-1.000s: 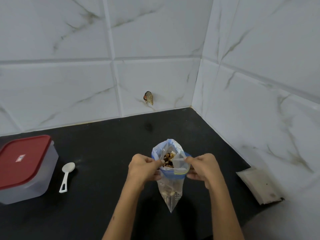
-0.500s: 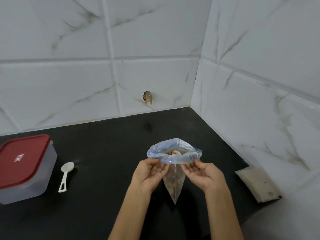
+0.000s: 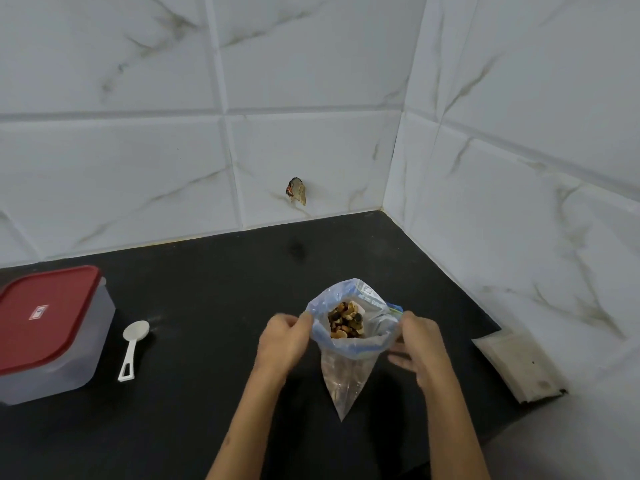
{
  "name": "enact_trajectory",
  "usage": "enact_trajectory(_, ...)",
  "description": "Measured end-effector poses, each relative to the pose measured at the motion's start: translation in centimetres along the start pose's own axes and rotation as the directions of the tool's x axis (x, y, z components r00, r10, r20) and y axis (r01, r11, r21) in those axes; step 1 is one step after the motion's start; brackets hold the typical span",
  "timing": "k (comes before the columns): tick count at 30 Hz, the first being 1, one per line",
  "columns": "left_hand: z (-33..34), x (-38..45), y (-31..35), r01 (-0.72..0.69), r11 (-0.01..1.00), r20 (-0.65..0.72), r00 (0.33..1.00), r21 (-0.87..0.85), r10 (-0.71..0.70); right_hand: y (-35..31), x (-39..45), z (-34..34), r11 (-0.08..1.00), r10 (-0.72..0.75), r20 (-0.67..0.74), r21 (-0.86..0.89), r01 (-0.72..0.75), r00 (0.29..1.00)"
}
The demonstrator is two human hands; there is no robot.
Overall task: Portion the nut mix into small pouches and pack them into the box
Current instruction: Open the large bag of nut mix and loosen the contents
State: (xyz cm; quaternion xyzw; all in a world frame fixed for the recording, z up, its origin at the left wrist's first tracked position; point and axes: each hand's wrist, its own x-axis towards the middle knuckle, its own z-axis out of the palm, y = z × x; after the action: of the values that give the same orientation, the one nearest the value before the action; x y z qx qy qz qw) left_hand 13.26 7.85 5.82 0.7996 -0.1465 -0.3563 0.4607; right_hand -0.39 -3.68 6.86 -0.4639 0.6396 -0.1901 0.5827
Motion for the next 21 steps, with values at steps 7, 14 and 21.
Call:
enact_trajectory(7, 1.5, 2.5, 3.9, -0.630, 0.696, 0.056, 0.754, 0.344, 0.654, -0.2, -0.4, -0.6, 0.923, -0.259, -0.007, -0.298, 0.245, 0.966)
enact_trajectory(14, 3.3, 4.4, 7.6, -0.684, 0.500, 0.417, 0.725, 0.532, 0.548, 0.0, -0.3, -0.3, 0.847, -0.273, -0.051, -0.487, 0.214, 0.961)
enact_trajectory(21, 2.6, 5.1, 8.1, -0.584, 0.709, 0.444, 0.797, 0.395, 0.409, 0.0, 0.2, -1.2, 0.905, -0.206, 0.041, -0.372, 0.206, 0.978)
